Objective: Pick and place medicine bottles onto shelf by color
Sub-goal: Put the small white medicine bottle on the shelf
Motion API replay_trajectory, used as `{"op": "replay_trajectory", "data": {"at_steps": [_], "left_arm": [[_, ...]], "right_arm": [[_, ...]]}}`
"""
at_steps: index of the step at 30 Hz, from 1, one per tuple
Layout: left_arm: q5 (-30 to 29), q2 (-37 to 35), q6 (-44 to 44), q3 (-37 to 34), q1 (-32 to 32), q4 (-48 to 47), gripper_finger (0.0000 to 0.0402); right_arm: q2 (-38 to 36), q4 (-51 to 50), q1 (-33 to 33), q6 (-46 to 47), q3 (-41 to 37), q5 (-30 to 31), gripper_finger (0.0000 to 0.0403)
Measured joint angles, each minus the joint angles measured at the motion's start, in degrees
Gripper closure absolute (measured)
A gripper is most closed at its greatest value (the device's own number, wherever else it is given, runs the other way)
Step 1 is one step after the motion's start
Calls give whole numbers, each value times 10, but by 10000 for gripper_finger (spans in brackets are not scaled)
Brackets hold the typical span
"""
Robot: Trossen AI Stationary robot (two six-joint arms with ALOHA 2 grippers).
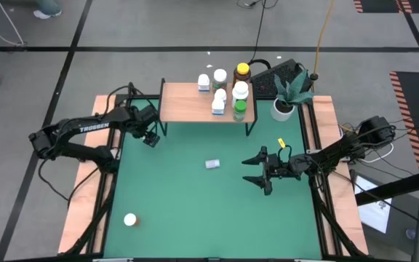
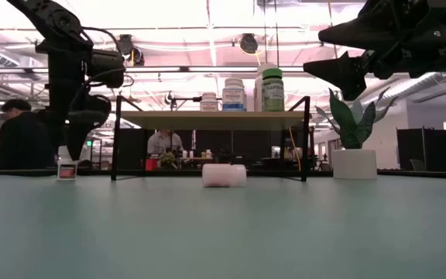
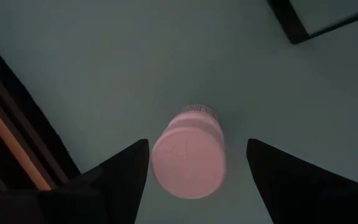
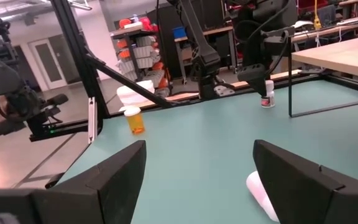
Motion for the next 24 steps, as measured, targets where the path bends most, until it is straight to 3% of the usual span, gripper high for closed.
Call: {"op": "replay_trajectory", "data": {"at_steps": [7, 16, 20, 24], "left_arm": [[0, 0, 3, 0, 0, -2, 142], [0, -18, 2, 0, 0, -2, 253], [0, -27, -4, 0, -1, -5, 254], [11, -40, -9, 15, -14, -44, 224]], "right_arm": [[0, 0, 0, -10, 0, 0, 115], [0, -1, 0, -13, 0, 1, 115], [0, -1, 0, -15, 0, 1, 115], [0, -4, 0, -15, 0, 1, 115]]}}
